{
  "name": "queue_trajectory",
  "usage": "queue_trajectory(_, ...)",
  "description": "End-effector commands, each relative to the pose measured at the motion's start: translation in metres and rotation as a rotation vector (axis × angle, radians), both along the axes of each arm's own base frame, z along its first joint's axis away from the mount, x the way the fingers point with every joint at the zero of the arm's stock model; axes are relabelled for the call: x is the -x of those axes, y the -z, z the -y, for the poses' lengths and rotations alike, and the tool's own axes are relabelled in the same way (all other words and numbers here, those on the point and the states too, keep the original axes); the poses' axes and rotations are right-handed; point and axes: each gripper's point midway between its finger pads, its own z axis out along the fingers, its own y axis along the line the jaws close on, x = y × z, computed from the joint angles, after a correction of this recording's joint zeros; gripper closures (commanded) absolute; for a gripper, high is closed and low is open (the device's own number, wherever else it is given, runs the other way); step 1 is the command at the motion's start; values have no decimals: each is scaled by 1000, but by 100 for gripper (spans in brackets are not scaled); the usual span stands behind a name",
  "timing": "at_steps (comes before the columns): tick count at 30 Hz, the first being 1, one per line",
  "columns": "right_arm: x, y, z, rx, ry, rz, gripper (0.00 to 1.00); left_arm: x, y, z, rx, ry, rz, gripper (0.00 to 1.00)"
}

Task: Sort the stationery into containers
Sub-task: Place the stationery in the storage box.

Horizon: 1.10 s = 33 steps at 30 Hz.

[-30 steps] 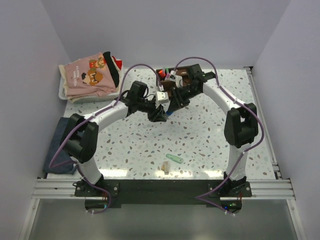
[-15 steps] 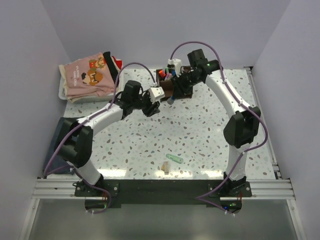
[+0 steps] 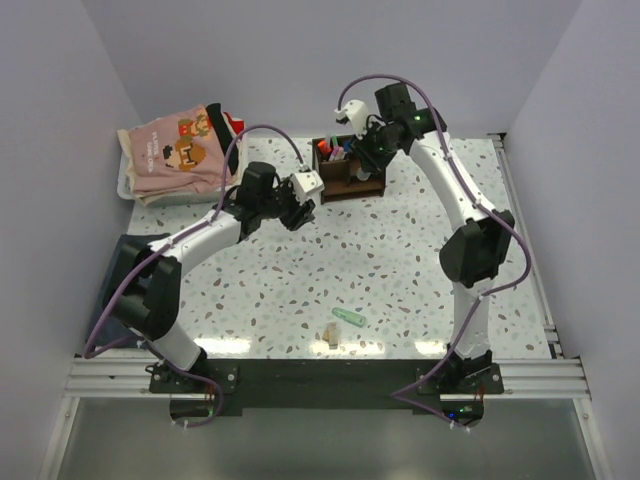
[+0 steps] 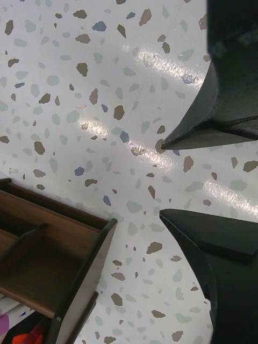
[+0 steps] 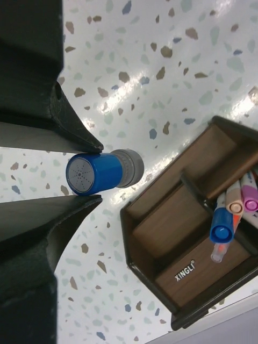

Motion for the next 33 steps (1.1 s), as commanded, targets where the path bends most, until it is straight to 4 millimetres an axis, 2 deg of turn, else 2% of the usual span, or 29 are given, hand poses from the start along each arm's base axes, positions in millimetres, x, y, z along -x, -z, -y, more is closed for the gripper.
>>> queue_trajectory(1,-36,1,15,99,55,83,100,-4,-21,2,39,-6,66,47)
queue_trajectory(2,-35,6,17,115,58,60,100,-3,-19,1,37,-6,63,47)
queue_trajectory(3,-43,-4,16,105,68,88,100,-2,-20,1,39,-5,62,47)
queue_trajectory(4,-49,8,18,114,79,64,100,-1,-19,0,39,-3,61,47)
queue_trajectory(9,-67,10,22,133,108,110,100,4,-13,0,44,-1,40,47)
queue_trajectory(14,-73,23,24,165,95,108,100,8,-11,0,41,7,37,47)
queue_trajectory(32,-98,39,19,155,129,149,100,4,-7,2,45,11,28,47)
queue_trajectory(33,-99,39,20,154,134,151,97,4,-8,3,46,12,30,47)
